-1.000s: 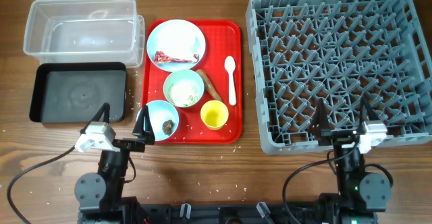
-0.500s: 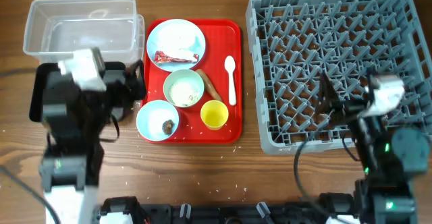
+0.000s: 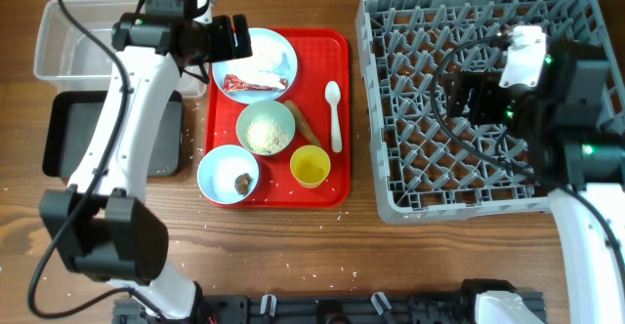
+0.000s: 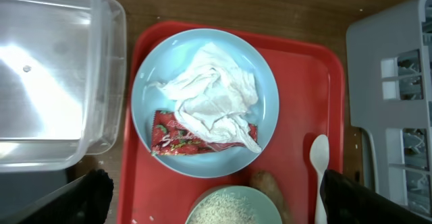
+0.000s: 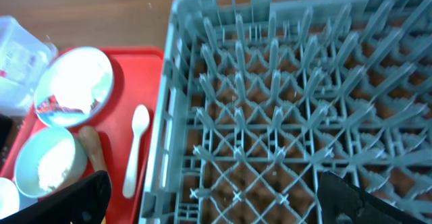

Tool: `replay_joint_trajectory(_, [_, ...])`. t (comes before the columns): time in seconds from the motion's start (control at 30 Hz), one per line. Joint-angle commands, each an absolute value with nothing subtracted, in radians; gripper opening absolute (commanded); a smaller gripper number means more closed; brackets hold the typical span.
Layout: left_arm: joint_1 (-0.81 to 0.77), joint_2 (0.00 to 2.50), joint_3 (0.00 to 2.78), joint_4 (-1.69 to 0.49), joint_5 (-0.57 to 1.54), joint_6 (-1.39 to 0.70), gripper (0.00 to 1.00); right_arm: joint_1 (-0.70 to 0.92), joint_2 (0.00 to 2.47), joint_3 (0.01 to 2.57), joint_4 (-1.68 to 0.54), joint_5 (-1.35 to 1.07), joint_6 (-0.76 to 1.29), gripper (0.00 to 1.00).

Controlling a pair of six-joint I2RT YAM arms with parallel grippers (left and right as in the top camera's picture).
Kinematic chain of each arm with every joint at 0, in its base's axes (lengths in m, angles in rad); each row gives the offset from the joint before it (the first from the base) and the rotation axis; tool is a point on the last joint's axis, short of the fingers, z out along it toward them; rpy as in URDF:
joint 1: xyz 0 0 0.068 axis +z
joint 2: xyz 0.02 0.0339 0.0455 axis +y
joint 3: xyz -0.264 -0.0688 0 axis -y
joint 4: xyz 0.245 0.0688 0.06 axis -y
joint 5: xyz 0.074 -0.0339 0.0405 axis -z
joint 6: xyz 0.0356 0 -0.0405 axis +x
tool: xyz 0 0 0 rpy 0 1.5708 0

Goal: Sort waste into correct bins and load items into the dishwasher rack
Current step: 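Reach the left gripper to the plate and grasp the white tissue, then carry the tissue with the left gripper and drop it in the clear bin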

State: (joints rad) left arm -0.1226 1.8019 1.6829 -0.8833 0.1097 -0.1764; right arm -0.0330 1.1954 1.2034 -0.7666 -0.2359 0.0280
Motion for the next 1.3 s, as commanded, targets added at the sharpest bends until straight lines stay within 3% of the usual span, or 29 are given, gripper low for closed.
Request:
replay_joint_trajectory(0.0, [-0.133,1.85,1.706,-0.82,0.171,-0.167,0.98,-0.031,1.257,1.222,-0.788,-0.285,0.029,1.0])
replay_joint_trajectory(0.1, [-0.158,1.916,1.706,-0.818,0.086,-0.415,0.92,-0.031,1.299,1.222,-0.816,-0.299,0.03,1.0])
replay_joint_trajectory(0.17, [-0.199,1.965,1.706,-0.81,-0.001,-0.533,0.97,-0.031,1.306,1.222,-0.818,-0.298,0.029,1.0])
replay_joint_trajectory(0.33, [-0.284,2.045,1.706,-0.799,-0.183,-0.623,0.99,-0.031,1.306,1.222,-0.83,-0.298,0.029,1.0])
replay_joint_trajectory(0.47, [-0.288,2.123,1.706,-0.791,-0.192,-0.825,0.99,-0.031,1.306,1.222,-0.831,-0.298,0.028,1.0])
replay_joint_trajectory(0.67, [-0.29,2.209,1.706,-0.706,-0.17,-0.846,0.99,-0.031,1.306,1.222,-0.832,-0.298,0.028,1.0])
replay_joint_trajectory(0.8, [-0.29,2.241,1.706,-0.694,-0.174,-0.846,0.61,-0.031,1.306,1.222,-0.832,-0.298,0.028,1.0])
replay_joint_trajectory(0.93, [-0.29,2.291,1.704,-0.695,-0.173,-0.846,0.41,-0.031,1.306,1.222,-0.832,-0.298,0.028,1.0])
replay_joint_trajectory(0.97, [-0.29,2.293,1.702,-0.696,-0.173,-0.846,0.32,-0.031,1.306,1.222,-0.832,-0.298,0.028,1.0])
replay_joint_trajectory(1.03, [-0.29,2.293,1.702,-0.699,-0.171,-0.846,0.04,-0.031,1.306,1.222,-0.832,-0.298,0.028,1.0])
replay_joint_trajectory(1.27, [-0.29,2.162,1.732,-0.709,-0.144,-0.682,0.04,-0.031,1.306,1.222,-0.832,-0.298,0.028,1.0])
